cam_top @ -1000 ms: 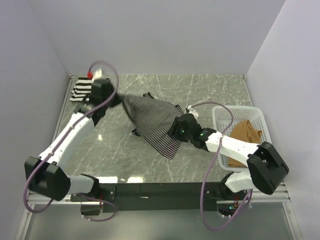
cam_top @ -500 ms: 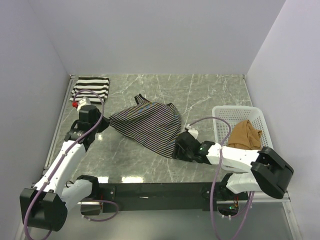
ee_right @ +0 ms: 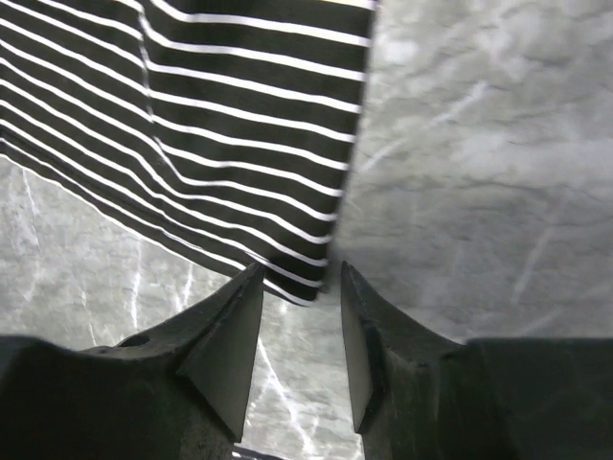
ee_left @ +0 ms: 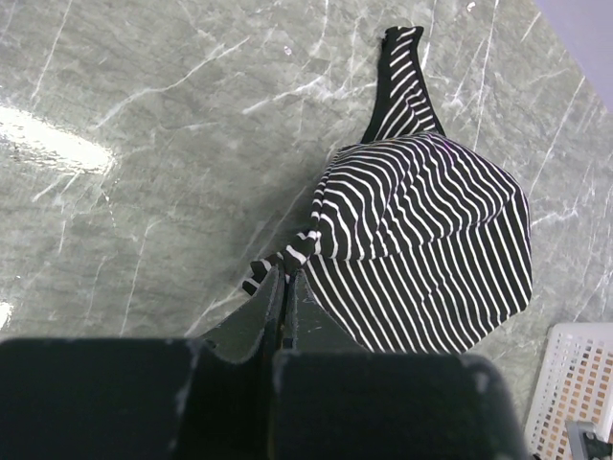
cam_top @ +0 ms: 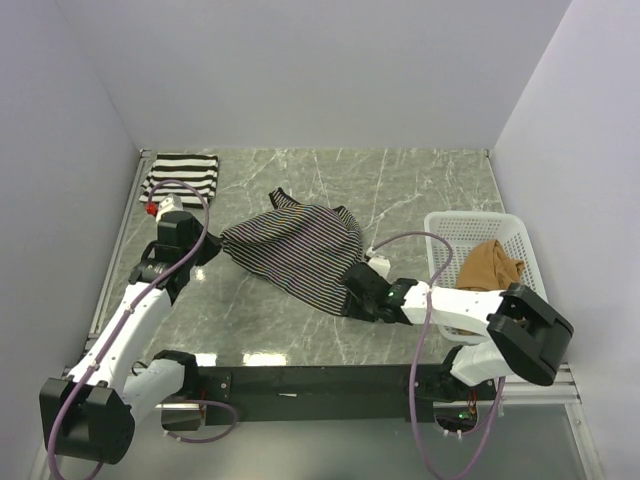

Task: Fold and stack the tank tops
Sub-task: Flatten the tank top out

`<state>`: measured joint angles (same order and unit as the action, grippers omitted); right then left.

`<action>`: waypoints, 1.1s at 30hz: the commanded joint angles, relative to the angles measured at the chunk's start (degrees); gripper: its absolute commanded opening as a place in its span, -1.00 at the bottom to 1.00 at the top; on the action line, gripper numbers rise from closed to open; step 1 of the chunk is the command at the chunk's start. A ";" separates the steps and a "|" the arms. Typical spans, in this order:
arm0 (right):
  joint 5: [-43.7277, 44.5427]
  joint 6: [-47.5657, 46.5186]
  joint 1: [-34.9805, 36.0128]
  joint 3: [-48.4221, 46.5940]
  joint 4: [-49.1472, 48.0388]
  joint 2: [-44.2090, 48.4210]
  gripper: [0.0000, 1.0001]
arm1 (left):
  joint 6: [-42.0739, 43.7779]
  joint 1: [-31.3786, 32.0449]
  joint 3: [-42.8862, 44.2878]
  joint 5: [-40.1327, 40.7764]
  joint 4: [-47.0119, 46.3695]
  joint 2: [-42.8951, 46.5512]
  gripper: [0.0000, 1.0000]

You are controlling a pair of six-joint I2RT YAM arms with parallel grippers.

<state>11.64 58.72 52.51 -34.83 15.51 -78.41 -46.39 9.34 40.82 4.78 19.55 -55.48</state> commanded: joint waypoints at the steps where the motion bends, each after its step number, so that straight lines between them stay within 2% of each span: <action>1: 2.16 1.31 1.63 -0.85 3.39 -4.11 -0.14 | 0.78 -0.20 0.05 -1.26 -2.15 1.69 -0.99; 6: 2.86 1.57 2.51 -0.68 4.35 -6.84 -0.41 | 2.27 -0.20 0.75 -3.28 -2.50 2.22 -0.99; 7: 3.21 1.40 2.60 -0.85 4.62 -6.93 -0.67 | 2.53 -0.20 0.84 -3.98 -2.67 2.40 -0.99; 9: 4.17 0.96 2.60 -2.77 7.68 -5.18 -1.00 | 3.41 -0.20 2.06 -5.64 -2.68 3.18 -0.99; 13: 12.24 -2.63 1.11 -10.68 17.61 4.91 -1.00 | 5.08 -0.20 7.07 -7.94 -0.40 4.59 -0.99; 14: 13.40 -3.69 0.58 -12.87 21.46 9.89 -1.00 | 5.69 -0.20 8.56 -8.20 0.48 4.77 -0.99; 20: 16.49 -13.35 -4.69 -34.66 29.31 22.93 -1.00 | 5.44 -0.20 23.50 -11.54 4.44 7.32 -0.99; 21: 16.49 -14.67 -5.48 -40.96 29.75 23.56 -1.00 | 5.17 -0.20 27.52 -12.15 4.53 8.02 -0.99; 27: 16.84 -23.90 -5.84 -64.61 31.78 22.78 -1.00 | 1.13 -0.20 41.42 -16.46 0.24 11.01 -0.99; 33: 16.40 -32.25 -5.84 -76.51 29.24 19.18 -1.00 | -1.07 -0.20 48.39 -14.89 -1.62 9.52 -0.99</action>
<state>27.14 33.34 46.94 -108.60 43.94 -55.53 -45.41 9.34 87.61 -9.82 20.18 -44.21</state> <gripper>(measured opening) 0.008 0.016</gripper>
